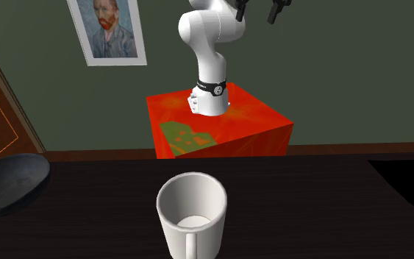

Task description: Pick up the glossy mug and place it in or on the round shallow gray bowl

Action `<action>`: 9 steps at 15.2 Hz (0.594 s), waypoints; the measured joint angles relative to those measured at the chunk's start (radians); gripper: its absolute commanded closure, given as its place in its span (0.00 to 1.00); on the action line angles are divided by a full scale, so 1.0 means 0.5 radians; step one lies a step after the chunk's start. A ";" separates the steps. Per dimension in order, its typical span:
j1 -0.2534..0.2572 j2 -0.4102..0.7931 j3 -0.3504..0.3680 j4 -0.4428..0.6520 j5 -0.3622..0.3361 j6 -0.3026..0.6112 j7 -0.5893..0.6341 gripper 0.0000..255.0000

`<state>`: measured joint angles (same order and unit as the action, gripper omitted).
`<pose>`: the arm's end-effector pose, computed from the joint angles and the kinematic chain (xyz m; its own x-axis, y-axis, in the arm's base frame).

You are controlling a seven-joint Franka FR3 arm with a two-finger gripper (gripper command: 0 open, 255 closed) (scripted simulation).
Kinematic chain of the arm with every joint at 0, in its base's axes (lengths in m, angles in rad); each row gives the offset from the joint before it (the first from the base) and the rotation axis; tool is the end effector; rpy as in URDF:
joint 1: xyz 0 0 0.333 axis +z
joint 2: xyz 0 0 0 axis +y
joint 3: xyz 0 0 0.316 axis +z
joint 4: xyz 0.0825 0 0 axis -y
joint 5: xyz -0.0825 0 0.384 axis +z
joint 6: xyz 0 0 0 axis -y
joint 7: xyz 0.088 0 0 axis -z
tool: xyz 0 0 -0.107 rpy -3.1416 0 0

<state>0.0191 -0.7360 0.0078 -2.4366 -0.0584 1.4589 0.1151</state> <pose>0.3004 0.0017 0.5300 0.9681 -0.0983 -0.2303 -0.0793 -0.9928 0.0902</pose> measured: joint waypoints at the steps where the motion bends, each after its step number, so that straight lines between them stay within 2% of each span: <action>1: 0.000 0.000 0.000 0.000 0.000 0.000 0.000 0.00; 5: -0.036 0.133 -0.085 -0.004 -0.073 0.181 -0.088 0.00; 9: -0.075 0.371 -0.188 0.076 -0.141 0.401 -0.195 0.00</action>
<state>-0.0184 -0.5504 -0.0863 -2.3986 -0.1289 1.6593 0.0174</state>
